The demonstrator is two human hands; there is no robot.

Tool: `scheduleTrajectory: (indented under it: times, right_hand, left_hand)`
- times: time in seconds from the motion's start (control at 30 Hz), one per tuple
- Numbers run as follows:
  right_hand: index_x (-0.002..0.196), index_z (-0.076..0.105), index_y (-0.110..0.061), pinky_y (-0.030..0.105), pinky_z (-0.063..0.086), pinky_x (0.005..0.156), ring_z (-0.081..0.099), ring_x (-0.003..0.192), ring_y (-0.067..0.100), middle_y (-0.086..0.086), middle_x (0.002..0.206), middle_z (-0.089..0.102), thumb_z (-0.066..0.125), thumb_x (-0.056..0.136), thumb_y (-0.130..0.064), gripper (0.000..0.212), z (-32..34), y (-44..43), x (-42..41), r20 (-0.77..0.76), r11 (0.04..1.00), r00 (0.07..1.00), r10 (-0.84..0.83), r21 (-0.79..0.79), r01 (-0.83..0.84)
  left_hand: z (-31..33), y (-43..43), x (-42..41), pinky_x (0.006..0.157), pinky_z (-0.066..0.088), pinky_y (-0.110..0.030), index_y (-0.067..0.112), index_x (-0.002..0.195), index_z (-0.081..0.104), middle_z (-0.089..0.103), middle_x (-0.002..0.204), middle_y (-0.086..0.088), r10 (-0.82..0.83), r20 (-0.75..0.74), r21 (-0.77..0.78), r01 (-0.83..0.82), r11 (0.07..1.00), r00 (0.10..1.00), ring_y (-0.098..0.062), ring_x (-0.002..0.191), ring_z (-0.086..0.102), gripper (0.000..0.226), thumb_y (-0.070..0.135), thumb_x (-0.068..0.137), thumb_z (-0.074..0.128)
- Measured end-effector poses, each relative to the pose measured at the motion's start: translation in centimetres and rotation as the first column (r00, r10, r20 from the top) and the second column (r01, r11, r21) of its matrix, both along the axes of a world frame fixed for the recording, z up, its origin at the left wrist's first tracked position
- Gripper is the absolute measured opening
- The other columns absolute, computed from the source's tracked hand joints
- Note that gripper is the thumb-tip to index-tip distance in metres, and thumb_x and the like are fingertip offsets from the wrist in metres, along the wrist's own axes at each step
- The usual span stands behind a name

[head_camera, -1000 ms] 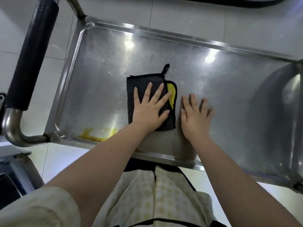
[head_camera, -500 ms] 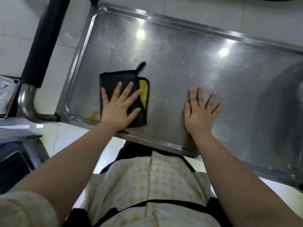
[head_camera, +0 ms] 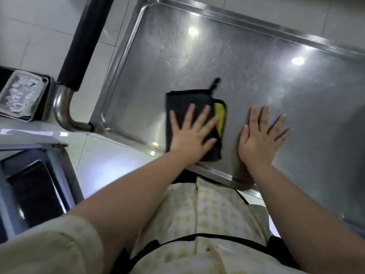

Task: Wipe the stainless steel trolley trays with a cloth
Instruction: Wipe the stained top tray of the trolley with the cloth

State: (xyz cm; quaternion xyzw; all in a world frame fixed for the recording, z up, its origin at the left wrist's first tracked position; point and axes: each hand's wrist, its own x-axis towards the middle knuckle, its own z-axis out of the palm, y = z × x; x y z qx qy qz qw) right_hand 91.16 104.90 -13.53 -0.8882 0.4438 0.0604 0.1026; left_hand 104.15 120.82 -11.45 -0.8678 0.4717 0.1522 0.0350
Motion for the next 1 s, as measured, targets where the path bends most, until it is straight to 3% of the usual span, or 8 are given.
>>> scheduleTrajectory:
  times: [0.1,0.23,0.37,0.47,0.6,0.77,0.93,1.0]
  right_hand:
    - [0.155,0.011,-0.033,0.069,-0.004,0.111,-0.002,0.146,0.046,-0.003,0.164,0.004,0.018,0.099,-0.044,0.057,0.2,-0.3,-0.1,-0.005,1.000,1.000,0.016,-0.003,-0.016]
    - [0.154,0.008,-0.038,0.066,-0.005,0.113,-0.006,0.147,0.041,-0.007,0.164,0.001,0.015,0.098,-0.046,0.057,0.4,-0.9,0.1,-0.032,1.000,1.000,-0.002,0.009,0.002]
    - [0.154,0.009,-0.040,0.064,-0.006,0.114,-0.007,0.148,0.040,-0.010,0.164,0.003,0.018,0.098,-0.046,0.057,0.4,-1.0,0.0,-0.034,1.000,0.999,-0.020,0.015,0.020]
    - [0.154,0.010,-0.040,0.064,-0.006,0.114,-0.005,0.148,0.040,-0.010,0.164,0.004,0.020,0.098,-0.045,0.057,0.4,-0.8,0.0,-0.019,1.000,1.000,-0.018,0.018,0.018]
    - [0.154,0.008,-0.040,0.065,-0.004,0.114,-0.005,0.147,0.041,-0.009,0.164,0.003,0.019,0.098,-0.045,0.057,0.2,-0.7,0.1,-0.020,1.000,1.000,-0.021,0.004,0.021]
    - [0.154,0.006,-0.038,0.069,-0.001,0.112,-0.004,0.146,0.045,-0.006,0.164,0.001,0.016,0.098,-0.045,0.058,0.2,-0.6,0.4,-0.036,0.999,0.999,-0.033,0.011,0.034]
    - [0.155,0.008,-0.035,0.069,-0.002,0.112,-0.004,0.146,0.045,-0.005,0.164,0.002,0.014,0.096,-0.044,0.059,0.6,-0.2,0.3,-0.054,0.999,0.998,-0.029,0.027,0.030]
    - [0.155,0.008,-0.037,0.067,-0.004,0.113,-0.005,0.147,0.043,-0.006,0.164,0.003,0.011,0.095,-0.045,0.061,0.7,-0.4,0.2,-0.055,0.999,0.998,-0.019,0.038,0.022]
  left_hand:
    - [0.2,-2.6,-3.3,0.106,-0.003,-0.075,0.042,0.153,0.008,0.002,0.164,0.007,-0.189,-0.015,-0.035,0.189,0.981,0.982,-0.032,0.149,-0.005,0.065,0.065,0.094,0.022]
    - [0.1,-1.2,-1.1,0.110,-0.001,-0.071,0.046,0.152,0.014,0.008,0.163,0.008,-0.249,-0.004,-0.116,0.247,0.962,0.968,-0.027,0.150,0.001,0.066,0.068,0.091,0.030]
    - [0.1,4.8,4.6,0.113,-0.004,-0.065,0.050,0.150,0.017,0.010,0.162,0.012,-0.016,0.025,-0.105,0.019,0.994,1.000,-0.024,0.150,0.005,0.070,0.070,0.086,0.036]
    - [0.5,11.5,11.2,0.113,-0.006,-0.062,0.054,0.149,0.005,-0.003,0.161,0.017,0.124,0.032,-0.038,-0.122,0.992,0.992,-0.021,0.150,-0.001,0.072,0.074,0.084,0.030]
    - [1.0,16.2,16.0,0.112,-0.009,-0.063,0.055,0.148,-0.005,-0.005,0.163,0.012,0.111,0.065,0.066,-0.115,0.991,0.992,-0.024,0.150,-0.006,0.068,0.074,0.088,0.021]
    - [0.7,11.6,11.3,0.108,-0.004,-0.072,0.051,0.147,-0.011,-0.008,0.162,0.009,0.020,0.058,0.026,-0.022,0.999,0.998,-0.032,0.149,-0.008,0.070,0.073,0.087,0.019]
    - [0.5,0.2,-0.8,0.104,-0.005,-0.076,0.044,0.152,0.003,-0.003,0.164,0.005,-0.221,-0.049,0.000,0.222,0.975,0.974,-0.036,0.148,-0.010,0.071,0.071,0.089,0.020]
    - [0.8,-2.5,-4.4,0.104,-0.003,-0.075,0.039,0.154,0.004,-0.004,0.164,0.004,-0.240,-0.069,0.012,0.241,0.970,0.968,-0.034,0.148,-0.012,0.071,0.067,0.091,0.021]
